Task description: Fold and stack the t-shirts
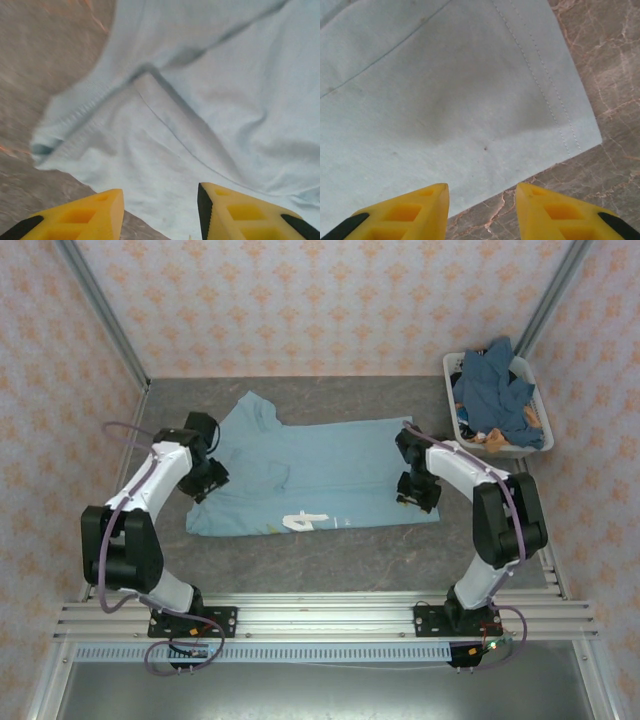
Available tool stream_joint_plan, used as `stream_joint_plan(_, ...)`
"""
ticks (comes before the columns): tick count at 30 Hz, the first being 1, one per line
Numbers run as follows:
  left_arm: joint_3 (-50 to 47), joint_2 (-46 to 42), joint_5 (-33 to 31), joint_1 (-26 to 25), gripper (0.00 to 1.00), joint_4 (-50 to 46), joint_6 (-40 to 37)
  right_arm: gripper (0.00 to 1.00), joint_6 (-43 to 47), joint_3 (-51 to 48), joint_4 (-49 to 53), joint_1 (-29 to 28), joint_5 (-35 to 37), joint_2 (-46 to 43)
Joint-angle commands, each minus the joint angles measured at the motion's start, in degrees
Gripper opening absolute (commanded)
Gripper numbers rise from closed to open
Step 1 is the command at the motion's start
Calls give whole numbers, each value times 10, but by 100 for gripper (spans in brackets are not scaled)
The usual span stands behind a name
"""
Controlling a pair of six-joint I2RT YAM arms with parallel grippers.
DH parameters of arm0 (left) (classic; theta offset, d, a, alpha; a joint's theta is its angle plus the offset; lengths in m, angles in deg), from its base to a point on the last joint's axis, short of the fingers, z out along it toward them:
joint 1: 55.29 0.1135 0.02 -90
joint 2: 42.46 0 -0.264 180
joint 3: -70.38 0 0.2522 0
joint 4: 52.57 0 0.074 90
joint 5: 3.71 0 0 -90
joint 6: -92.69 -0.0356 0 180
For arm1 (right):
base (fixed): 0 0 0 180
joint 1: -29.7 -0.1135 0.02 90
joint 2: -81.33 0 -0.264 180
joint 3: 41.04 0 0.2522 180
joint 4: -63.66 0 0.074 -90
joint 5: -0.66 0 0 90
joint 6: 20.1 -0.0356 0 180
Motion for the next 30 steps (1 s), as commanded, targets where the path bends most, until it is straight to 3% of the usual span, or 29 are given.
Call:
stream_joint_plan(1,-49,34,43,6,41,31,59,39,-6,16,-17,2,5,21)
stream_joint_plan(7,-87,88,-3,30,38,52,42,38,-14,31,-3,10,30,68)
stream_joint_plan(13,-153,69,-24,53,37,62,43,37,-34,-12,25,4,19,79)
stream_joint_plan(25,-212,-37,-48,73,44,20,47,41,-105,-143,27,-57,-35,-23)
stream_joint_plan(30,-137,-55,-61,40,49,-7,48,45,-93,-111,15,-57,-21,-65)
